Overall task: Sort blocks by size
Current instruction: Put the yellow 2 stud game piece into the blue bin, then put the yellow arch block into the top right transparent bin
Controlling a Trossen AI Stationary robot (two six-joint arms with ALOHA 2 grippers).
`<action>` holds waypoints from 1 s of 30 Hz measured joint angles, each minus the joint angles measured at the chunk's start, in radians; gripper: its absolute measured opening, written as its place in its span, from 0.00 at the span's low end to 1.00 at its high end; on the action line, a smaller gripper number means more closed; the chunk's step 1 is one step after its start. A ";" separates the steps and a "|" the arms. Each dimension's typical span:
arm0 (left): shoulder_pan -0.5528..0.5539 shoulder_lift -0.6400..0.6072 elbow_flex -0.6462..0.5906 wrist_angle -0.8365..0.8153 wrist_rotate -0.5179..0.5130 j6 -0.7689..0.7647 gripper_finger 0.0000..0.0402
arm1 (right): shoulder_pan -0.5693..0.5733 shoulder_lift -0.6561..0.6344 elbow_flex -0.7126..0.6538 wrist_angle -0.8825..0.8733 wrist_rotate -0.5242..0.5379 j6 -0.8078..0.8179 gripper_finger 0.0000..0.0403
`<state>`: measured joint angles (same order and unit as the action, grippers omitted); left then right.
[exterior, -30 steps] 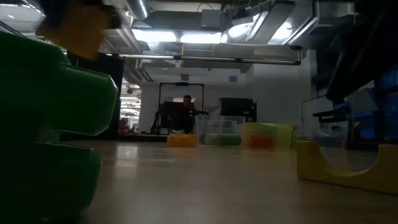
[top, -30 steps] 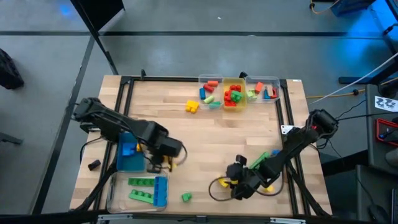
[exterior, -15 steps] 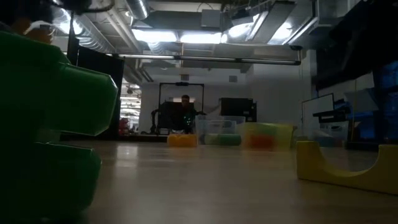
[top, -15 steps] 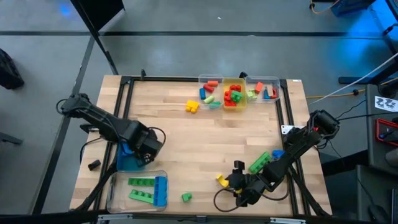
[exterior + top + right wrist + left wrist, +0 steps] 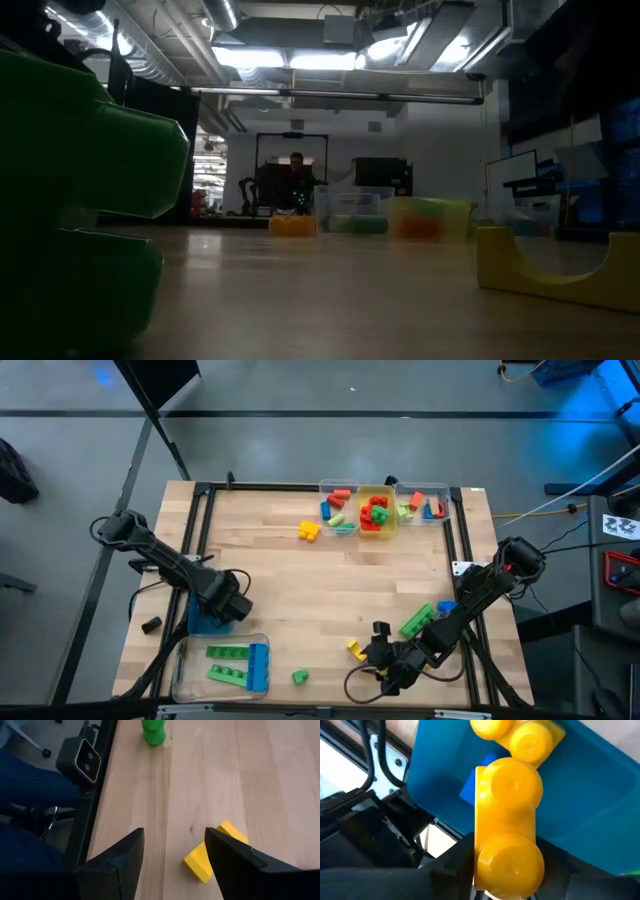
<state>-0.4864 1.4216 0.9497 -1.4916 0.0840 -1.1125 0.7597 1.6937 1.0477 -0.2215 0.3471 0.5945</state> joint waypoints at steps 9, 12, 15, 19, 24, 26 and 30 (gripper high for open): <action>0.002 0.000 -0.007 0.020 0.005 0.020 0.48 | -0.001 0.060 0.001 0.040 -0.027 -0.026 0.52; 0.002 0.000 -0.007 0.022 0.005 0.025 0.48 | -0.001 0.082 0.000 0.037 -0.051 -0.042 0.52; 0.003 0.000 -0.007 0.023 0.005 0.019 0.48 | -0.001 0.090 0.000 0.041 -0.053 -0.108 0.52; 0.003 0.000 -0.007 0.051 0.005 0.017 0.47 | -0.001 0.091 0.000 0.030 -0.027 -0.206 0.52; 0.003 0.000 -0.007 0.108 0.005 0.021 0.47 | -0.001 0.091 0.000 -0.007 0.003 -0.293 0.52; 0.003 0.000 -0.007 0.119 0.005 0.022 0.47 | -0.001 0.091 0.000 -0.037 0.001 -0.291 0.52; 0.003 0.000 -0.007 0.124 0.005 0.046 0.47 | -0.001 0.097 0.000 -0.047 0.001 -0.290 0.52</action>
<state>-0.4835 1.4218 0.9432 -1.3672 0.0895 -1.0666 0.7589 1.7908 1.0481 -0.2689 0.3482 0.3050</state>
